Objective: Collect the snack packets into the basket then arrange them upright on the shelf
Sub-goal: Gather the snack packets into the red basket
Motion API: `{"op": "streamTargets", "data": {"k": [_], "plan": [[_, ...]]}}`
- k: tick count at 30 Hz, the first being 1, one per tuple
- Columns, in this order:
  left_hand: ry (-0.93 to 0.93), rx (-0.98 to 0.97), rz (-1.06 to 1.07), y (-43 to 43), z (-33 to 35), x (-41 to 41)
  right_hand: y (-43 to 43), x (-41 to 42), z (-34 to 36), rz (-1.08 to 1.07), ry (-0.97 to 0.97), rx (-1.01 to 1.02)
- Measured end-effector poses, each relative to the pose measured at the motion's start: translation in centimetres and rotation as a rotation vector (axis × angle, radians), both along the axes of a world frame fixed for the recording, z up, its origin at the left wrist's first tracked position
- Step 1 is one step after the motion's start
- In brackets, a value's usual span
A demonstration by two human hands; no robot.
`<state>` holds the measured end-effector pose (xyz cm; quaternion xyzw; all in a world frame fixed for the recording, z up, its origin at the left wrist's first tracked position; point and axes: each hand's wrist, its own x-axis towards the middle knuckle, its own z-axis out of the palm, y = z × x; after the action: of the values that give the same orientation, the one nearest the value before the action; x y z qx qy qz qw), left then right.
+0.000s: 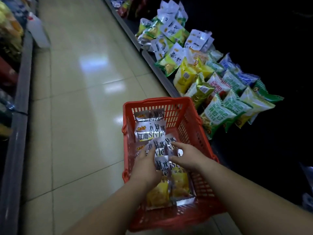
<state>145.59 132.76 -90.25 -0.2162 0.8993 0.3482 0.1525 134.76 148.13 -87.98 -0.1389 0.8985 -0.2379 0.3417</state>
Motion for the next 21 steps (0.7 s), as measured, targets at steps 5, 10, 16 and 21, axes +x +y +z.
{"op": "streamTargets", "data": {"k": [5, 10, 16, 21], "plan": [[-0.187, -0.237, -0.197, -1.9, -3.7, -5.2, 0.0, -2.9, -6.4, -0.071, -0.058, 0.014], [-0.215, -0.333, -0.264, -3.1, -7.1, -7.0, -0.7, -4.5, -10.9, -0.126, -0.195, 0.031], [-0.173, -0.336, -0.308, -3.4, -8.0, -7.5, -0.5, -5.9, -13.6, -0.159, -0.244, -0.031], [-0.102, -0.346, -0.336, -3.3, -7.6, -6.9, -0.7, -5.6, -13.2, -0.091, -0.143, -0.063]]}}
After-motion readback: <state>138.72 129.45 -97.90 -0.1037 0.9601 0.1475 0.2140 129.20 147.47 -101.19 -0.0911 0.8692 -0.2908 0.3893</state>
